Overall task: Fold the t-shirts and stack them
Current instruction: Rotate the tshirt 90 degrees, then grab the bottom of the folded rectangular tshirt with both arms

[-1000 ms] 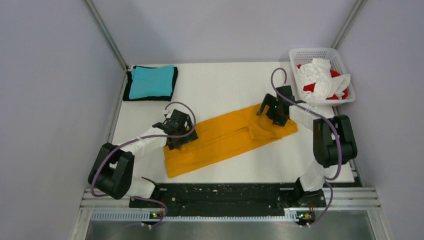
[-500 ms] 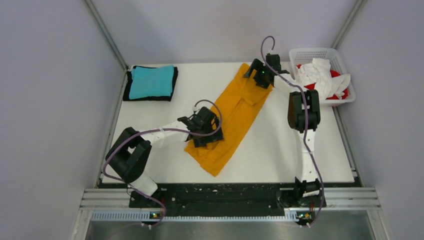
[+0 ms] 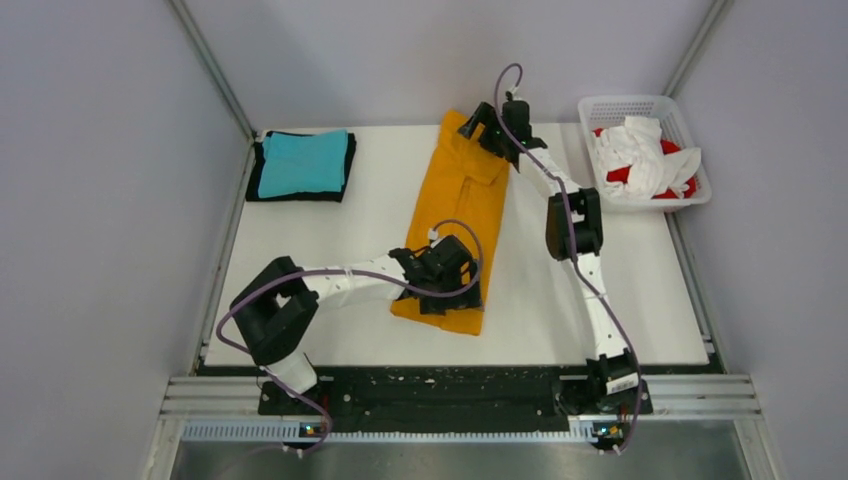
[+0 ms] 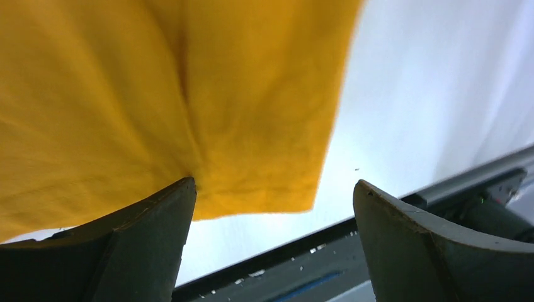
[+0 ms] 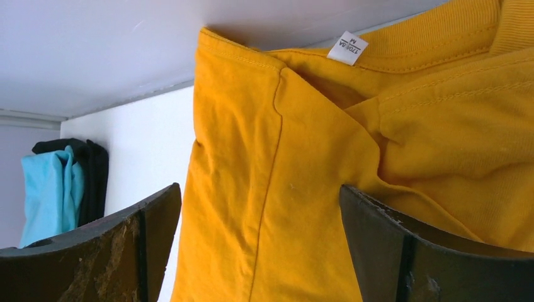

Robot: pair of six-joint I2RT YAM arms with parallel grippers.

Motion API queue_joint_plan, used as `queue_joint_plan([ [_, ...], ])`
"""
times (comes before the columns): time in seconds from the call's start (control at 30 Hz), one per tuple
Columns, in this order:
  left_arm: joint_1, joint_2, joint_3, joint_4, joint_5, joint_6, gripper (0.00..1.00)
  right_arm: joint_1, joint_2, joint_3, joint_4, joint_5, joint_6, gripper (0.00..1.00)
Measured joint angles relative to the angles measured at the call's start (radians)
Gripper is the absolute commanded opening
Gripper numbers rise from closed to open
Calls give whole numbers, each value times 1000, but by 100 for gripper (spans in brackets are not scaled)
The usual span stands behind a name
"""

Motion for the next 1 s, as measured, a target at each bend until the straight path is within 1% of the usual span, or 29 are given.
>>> queue_joint_plan([
  [0.17, -109, 0, 77, -47, -6, 47, 99, 24, 7, 10, 12, 3, -8, 98],
  [0.3, -135, -46, 66, -112, -56, 64, 99, 34, -5, 10, -8, 6, -48, 99],
  [0.4, -121, -152, 32, -183, -137, 72, 99, 37, -44, 2, -60, 2, -96, 99],
  [0.47, -97, -242, 3, -195, -175, 75, 99, 37, -96, -17, -92, -6, -130, 99],
  [0.5, -76, -296, -19, -201, -193, 76, 99, 37, -129, -35, -100, -8, -146, 99],
  [0.57, 6, -394, -84, -175, -187, 90, 98, 37, -221, -95, -116, -11, -177, 99],
  [0.67, 184, -484, -196, -164, -163, 121, 95, 42, -414, -265, -125, -5, -227, 99],
  [0.7, 218, -486, -217, -165, -161, 130, 94, 46, -476, -326, -130, 5, -241, 99],
  [0.73, 246, -484, -242, -169, -150, 150, 93, 55, -561, -420, -129, 26, -257, 99],
  [0.8, 262, -476, -266, -174, -129, 178, 89, 81, -708, -592, -136, 77, -279, 98],
  [0.9, 272, -446, -274, -164, -82, 226, 79, 159, -946, -921, -141, 166, -270, 98],
  [1.0, 277, -391, -274, -139, -39, 261, 65, 228, -1106, -1194, -139, 213, -243, 97],
])
